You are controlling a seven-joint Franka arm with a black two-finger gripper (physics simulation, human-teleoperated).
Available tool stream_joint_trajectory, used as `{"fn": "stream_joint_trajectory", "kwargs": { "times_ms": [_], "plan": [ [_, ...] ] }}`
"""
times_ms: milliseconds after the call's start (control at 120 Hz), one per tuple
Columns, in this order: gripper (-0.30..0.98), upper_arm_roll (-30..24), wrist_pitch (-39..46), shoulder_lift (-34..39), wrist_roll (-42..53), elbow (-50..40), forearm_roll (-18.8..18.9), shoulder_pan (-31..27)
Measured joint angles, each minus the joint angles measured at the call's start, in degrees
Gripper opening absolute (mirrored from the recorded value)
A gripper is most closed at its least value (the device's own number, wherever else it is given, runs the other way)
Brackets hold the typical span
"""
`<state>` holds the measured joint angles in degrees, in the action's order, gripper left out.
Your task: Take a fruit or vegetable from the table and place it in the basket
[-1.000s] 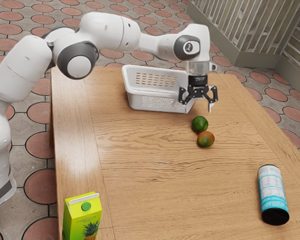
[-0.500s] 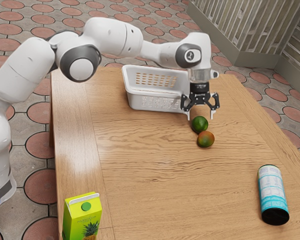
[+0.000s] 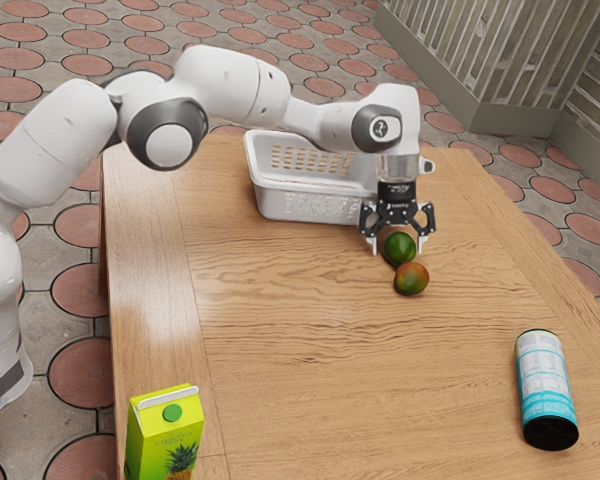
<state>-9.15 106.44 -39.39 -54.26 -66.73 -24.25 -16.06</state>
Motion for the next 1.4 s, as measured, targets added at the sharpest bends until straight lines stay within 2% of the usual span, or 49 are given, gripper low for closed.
{"fn": "stream_joint_trajectory", "kwargs": {
  "times_ms": [108, 217, 267, 425, 483, 608, 708, 950, 1158, 1267, 1400],
  "plan": [
    [0.67, -0.07, 0.18, -0.54, 0.15, 0.07, 0.00, 0.02],
    [0.47, -0.01, 0.28, -0.56, 0.18, 0.08, 0.04, 0.22],
    [0.42, 0.01, 0.29, -0.56, 0.17, 0.07, 0.09, 0.30],
    [0.40, 0.22, 0.31, -0.13, 0.02, 0.03, 0.21, 0.51],
    [0.38, 0.64, 0.32, 3.49, -0.25, -0.42, 0.40, 0.81],
    [0.39, 7.80, 0.30, 14.57, -1.36, -4.96, 0.72, 5.03],
    [0.39, 10.17, 0.24, 19.16, -2.08, -9.30, 0.77, 2.02],
    [0.38, 10.37, 0.11, 17.18, -2.22, -10.10, 0.15, -6.15],
    [0.38, 10.23, 0.14, 14.33, -1.58, -9.55, -1.12, -9.38],
    [0.54, 10.11, 0.24, 14.22, -0.70, -9.42, -2.87, -9.64],
    [0.63, 11.32, 0.59, 16.66, 0.21, -10.51, -4.02, -8.76]
  ]
}}
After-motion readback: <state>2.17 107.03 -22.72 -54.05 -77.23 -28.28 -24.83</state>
